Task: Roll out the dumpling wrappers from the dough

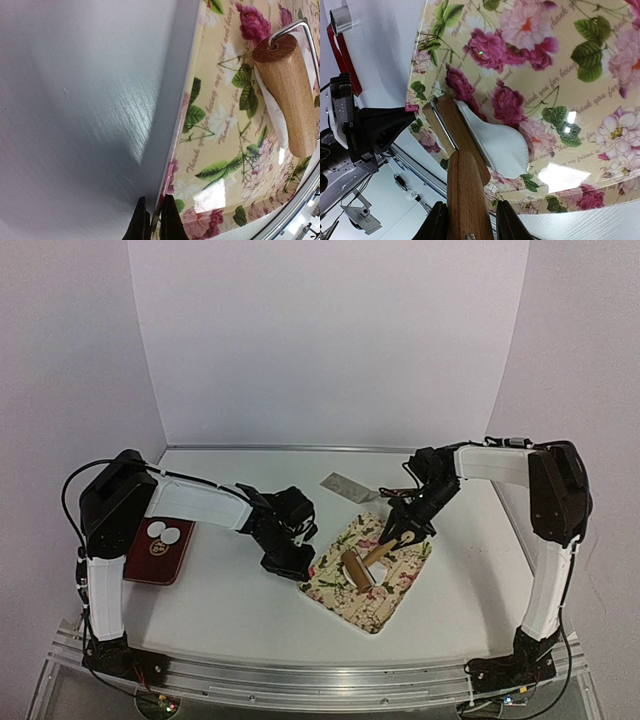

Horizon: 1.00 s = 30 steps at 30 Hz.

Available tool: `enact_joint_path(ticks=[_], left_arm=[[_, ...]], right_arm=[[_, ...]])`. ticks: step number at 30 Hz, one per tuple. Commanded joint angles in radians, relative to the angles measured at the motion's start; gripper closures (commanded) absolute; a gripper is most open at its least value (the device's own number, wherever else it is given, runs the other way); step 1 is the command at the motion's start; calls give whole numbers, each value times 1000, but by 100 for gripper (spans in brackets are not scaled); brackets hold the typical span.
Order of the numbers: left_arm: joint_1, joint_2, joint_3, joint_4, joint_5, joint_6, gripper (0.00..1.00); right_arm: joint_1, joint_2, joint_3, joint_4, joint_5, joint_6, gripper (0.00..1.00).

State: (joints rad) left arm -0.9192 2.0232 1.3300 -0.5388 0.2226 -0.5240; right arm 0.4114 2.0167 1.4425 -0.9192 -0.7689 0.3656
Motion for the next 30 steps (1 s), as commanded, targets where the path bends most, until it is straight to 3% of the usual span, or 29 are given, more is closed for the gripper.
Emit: enact_joint_path(ticks=[1,20,30], left_arm=[[69,64,-66,-182,-185,-59,100],[101,40,-95,-189,-207,-73,100],[71,50,1,-144,-149,77,100]], right_arm=[[-61,124,-118,-124,758,-28,100],[-166,72,-153,-103,785,-66,100],[-170,-68,-23,-170,654,-95,100]])
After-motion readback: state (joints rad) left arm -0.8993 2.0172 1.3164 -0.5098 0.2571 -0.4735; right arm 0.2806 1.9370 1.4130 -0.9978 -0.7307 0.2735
